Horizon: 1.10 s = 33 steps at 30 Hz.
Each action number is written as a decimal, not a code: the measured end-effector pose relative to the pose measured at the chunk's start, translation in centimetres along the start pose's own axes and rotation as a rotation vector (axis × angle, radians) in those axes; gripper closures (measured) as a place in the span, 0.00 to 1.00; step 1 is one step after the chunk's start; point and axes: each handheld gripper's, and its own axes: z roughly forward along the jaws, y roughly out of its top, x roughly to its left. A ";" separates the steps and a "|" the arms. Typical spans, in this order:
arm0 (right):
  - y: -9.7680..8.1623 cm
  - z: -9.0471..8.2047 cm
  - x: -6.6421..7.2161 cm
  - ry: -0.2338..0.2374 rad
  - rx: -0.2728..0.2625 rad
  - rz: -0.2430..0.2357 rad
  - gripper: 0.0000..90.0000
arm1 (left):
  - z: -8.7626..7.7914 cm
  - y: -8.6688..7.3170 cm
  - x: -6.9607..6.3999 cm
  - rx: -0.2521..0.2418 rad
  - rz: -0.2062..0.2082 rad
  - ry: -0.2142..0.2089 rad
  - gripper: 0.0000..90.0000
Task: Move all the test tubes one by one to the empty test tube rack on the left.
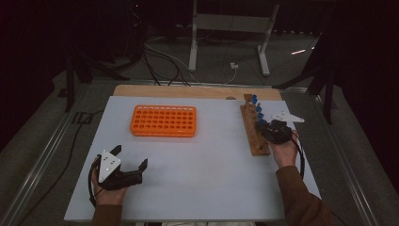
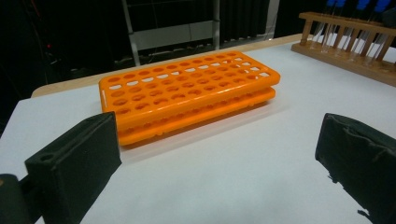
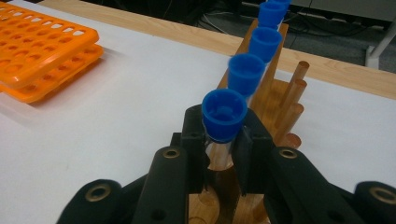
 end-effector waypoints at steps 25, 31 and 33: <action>3.6 -3.1 0.1 0.016 -0.044 -0.080 0.85 | 2.6 2.5 -0.8 0.020 0.038 -0.152 0.01; 5.7 -4.4 0.5 0.016 -0.072 -0.118 0.85 | 3.9 4.2 -1.3 0.026 0.077 -0.180 0.01; 6.4 -4.8 0.6 0.019 -0.082 -0.121 0.85 | 4.4 4.8 -1.4 0.019 0.085 -0.185 0.01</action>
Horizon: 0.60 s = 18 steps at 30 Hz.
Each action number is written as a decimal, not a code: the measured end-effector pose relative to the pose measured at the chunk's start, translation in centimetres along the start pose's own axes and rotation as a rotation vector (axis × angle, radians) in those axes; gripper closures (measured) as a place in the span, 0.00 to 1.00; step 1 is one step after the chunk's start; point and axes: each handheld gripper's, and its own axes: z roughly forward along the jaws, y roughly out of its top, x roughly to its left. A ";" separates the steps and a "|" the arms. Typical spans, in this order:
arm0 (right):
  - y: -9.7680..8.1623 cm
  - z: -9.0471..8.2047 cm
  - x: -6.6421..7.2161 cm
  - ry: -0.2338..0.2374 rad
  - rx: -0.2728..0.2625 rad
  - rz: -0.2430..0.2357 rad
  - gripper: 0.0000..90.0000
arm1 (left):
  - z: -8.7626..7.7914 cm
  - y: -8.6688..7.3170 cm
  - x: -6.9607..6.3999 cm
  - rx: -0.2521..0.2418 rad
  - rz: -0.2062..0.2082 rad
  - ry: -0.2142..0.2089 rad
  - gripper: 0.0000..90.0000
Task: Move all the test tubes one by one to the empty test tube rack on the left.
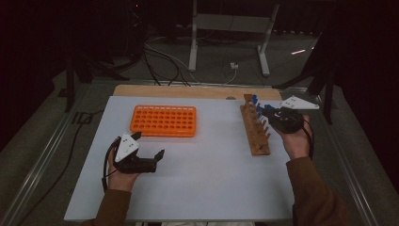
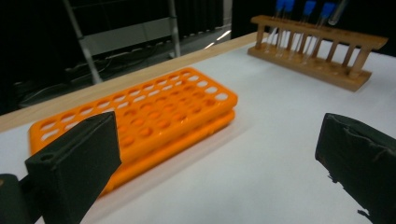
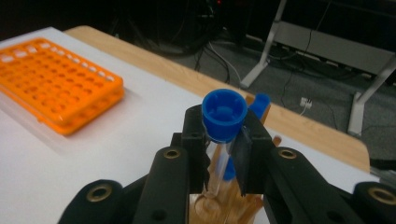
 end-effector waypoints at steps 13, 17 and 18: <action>0.4 1.6 2.5 0.110 0.021 0.003 0.85 | 4.5 2.5 -1.3 -0.001 0.022 -0.052 0.02; 0.5 2.2 4.2 0.174 0.022 0.006 0.85 | 6.1 3.0 -2.2 -0.001 0.025 -0.102 0.03; 0.5 2.2 4.2 0.174 0.022 0.006 0.85 | 6.5 3.1 -2.5 -0.002 0.026 -0.110 0.03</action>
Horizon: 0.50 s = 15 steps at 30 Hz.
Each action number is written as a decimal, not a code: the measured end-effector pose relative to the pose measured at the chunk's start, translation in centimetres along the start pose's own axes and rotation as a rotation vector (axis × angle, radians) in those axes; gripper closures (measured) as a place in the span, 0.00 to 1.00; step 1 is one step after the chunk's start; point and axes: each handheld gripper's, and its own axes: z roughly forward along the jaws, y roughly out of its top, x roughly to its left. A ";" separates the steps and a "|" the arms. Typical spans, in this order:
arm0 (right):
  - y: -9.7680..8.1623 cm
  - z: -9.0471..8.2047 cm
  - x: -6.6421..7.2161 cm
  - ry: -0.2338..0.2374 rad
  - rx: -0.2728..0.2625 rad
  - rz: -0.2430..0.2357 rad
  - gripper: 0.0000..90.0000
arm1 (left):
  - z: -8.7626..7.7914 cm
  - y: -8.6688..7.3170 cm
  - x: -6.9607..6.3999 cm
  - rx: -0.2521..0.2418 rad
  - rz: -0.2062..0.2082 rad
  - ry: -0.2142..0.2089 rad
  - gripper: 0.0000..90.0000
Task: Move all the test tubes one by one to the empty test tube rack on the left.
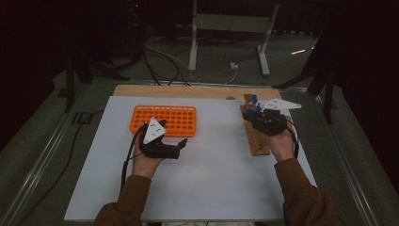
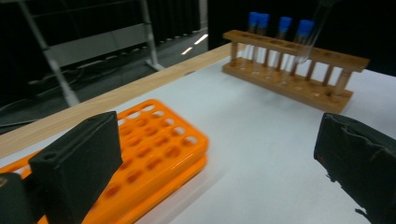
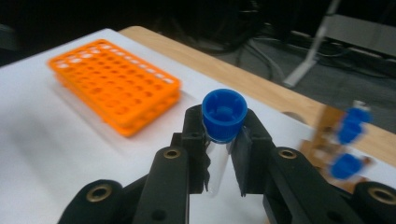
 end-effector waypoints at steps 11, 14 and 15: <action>0.8 1.6 3.4 0.119 0.000 -0.029 0.85 | 3.5 1.3 -2.0 0.000 -0.003 -0.054 0.07; 1.1 2.1 4.2 0.140 0.004 -0.038 0.85 | 4.2 1.6 -2.3 0.007 -0.009 -0.061 0.09; 1.1 2.2 4.4 0.150 0.003 -0.041 0.85 | 4.4 1.7 -2.4 0.008 -0.007 -0.061 0.10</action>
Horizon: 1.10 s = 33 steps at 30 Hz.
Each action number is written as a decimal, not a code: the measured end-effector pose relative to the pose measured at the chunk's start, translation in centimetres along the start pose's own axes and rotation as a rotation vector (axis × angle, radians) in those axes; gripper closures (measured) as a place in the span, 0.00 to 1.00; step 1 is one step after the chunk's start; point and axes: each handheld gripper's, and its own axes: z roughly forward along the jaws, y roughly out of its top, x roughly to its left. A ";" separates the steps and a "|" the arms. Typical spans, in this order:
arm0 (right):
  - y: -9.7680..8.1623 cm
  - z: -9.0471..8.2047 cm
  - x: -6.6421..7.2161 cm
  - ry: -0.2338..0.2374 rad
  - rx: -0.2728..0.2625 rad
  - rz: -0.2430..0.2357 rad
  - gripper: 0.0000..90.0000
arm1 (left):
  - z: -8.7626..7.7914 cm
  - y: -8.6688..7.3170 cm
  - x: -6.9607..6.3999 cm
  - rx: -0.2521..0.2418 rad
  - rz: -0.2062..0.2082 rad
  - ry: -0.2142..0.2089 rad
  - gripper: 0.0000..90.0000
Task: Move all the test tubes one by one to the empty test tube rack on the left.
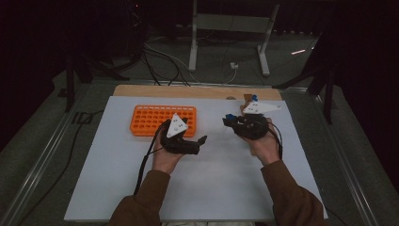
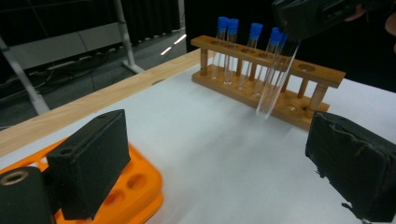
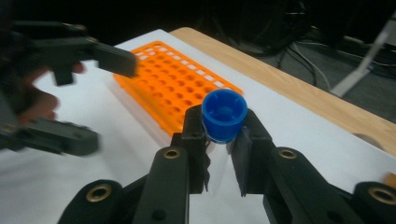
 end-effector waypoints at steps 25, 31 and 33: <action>1.1 2.9 3.3 0.096 0.031 -0.029 0.85 | 2.2 0.4 -1.9 0.006 0.051 -0.044 0.81; 1.0 3.0 3.0 0.101 0.034 -0.014 0.85 | 2.5 0.2 -2.0 0.009 0.057 -0.060 0.87; 0.9 3.0 2.9 0.104 0.036 -0.008 0.82 | 2.5 0.2 -2.0 0.011 0.051 -0.057 0.87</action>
